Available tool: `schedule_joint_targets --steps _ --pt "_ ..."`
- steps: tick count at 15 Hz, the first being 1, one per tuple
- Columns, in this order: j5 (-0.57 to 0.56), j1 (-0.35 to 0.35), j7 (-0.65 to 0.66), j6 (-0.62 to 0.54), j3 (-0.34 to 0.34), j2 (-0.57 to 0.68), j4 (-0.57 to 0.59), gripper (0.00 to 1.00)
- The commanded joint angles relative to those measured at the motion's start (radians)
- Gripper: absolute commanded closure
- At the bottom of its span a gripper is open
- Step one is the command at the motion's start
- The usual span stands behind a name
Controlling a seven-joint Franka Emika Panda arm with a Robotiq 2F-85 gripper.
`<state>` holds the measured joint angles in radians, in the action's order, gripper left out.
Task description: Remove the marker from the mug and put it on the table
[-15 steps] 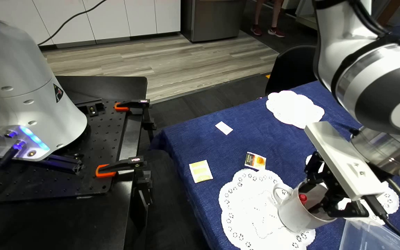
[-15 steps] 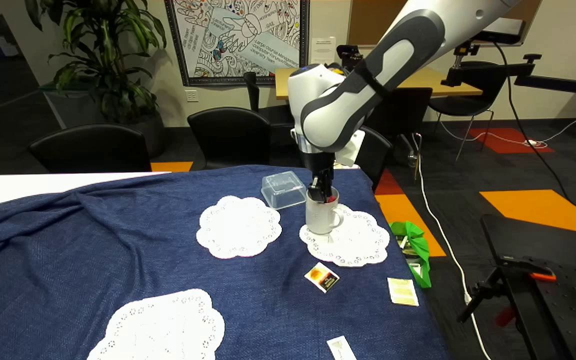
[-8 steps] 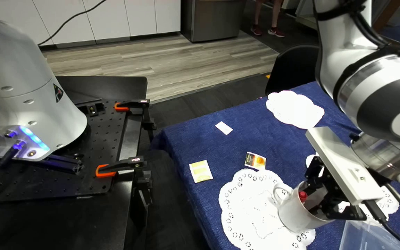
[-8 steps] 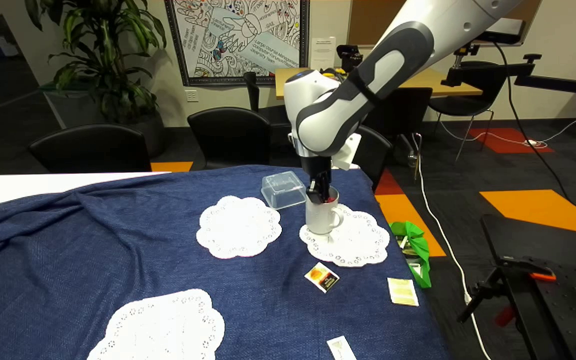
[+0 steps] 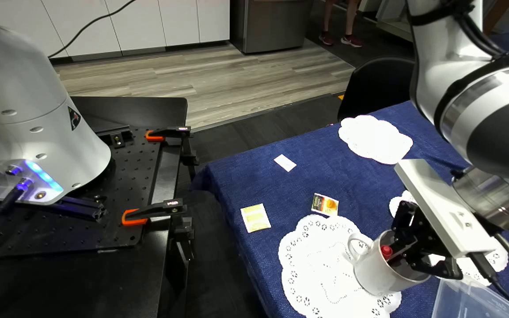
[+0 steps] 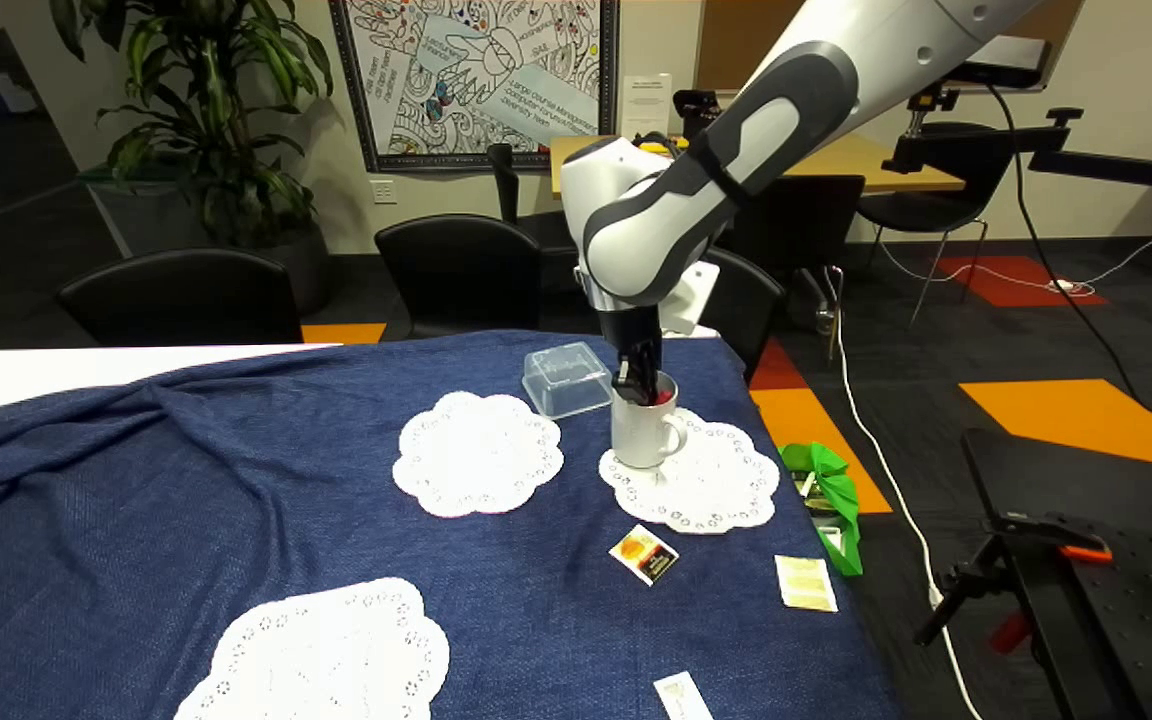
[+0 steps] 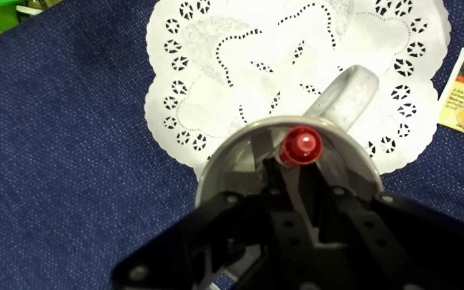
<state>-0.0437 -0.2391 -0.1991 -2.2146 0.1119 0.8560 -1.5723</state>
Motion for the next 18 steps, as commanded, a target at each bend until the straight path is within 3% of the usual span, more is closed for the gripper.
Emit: schedule_joint_targets --steps 1,10,18 --pt "0.027 -0.01 0.036 0.055 -0.007 -0.018 0.014 0.96" --pt "0.036 -0.004 0.08 0.138 0.012 -0.119 -0.034 0.96" --pt "0.023 0.006 0.063 0.093 0.015 -0.304 -0.15 0.96"
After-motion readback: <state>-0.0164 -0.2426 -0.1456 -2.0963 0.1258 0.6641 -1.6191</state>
